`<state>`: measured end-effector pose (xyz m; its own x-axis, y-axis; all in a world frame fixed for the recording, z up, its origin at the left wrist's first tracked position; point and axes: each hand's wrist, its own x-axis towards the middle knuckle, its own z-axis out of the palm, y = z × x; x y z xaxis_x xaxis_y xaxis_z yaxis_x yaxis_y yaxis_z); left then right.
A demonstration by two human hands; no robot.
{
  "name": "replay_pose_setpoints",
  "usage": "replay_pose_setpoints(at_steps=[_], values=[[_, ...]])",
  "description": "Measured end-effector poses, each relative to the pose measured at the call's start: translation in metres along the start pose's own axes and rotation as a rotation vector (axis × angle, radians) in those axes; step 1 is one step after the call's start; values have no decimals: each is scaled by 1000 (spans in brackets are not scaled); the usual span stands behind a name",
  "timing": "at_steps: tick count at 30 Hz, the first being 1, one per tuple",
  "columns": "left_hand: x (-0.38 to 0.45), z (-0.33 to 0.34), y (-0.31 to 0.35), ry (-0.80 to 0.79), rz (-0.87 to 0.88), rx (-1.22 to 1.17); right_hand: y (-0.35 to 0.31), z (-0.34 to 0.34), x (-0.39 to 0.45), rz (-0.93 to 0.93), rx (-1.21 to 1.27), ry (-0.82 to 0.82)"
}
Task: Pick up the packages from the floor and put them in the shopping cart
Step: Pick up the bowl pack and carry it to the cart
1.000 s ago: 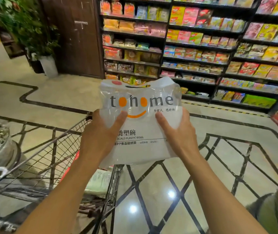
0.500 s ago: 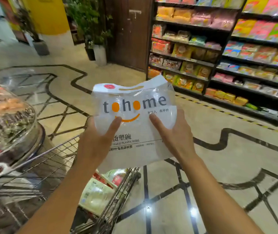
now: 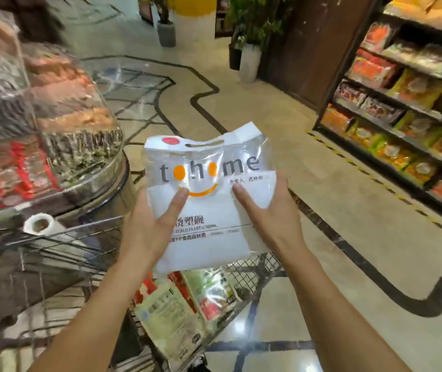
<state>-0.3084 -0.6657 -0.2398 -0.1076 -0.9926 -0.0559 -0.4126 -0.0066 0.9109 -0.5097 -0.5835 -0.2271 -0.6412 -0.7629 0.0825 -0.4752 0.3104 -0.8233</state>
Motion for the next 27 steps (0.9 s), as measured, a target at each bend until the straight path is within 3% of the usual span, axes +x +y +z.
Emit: replay_pose_setpoints(at_steps=[11,20,27], values=[[41,29,-137,100,-407,-70,70,138,51,26,-127,-341],[45,80,-259,243,-875,-169,182,254,35,221,-197,-634],[48,102,-313,286,-932,-146,224,295,35,249,-191,-723]])
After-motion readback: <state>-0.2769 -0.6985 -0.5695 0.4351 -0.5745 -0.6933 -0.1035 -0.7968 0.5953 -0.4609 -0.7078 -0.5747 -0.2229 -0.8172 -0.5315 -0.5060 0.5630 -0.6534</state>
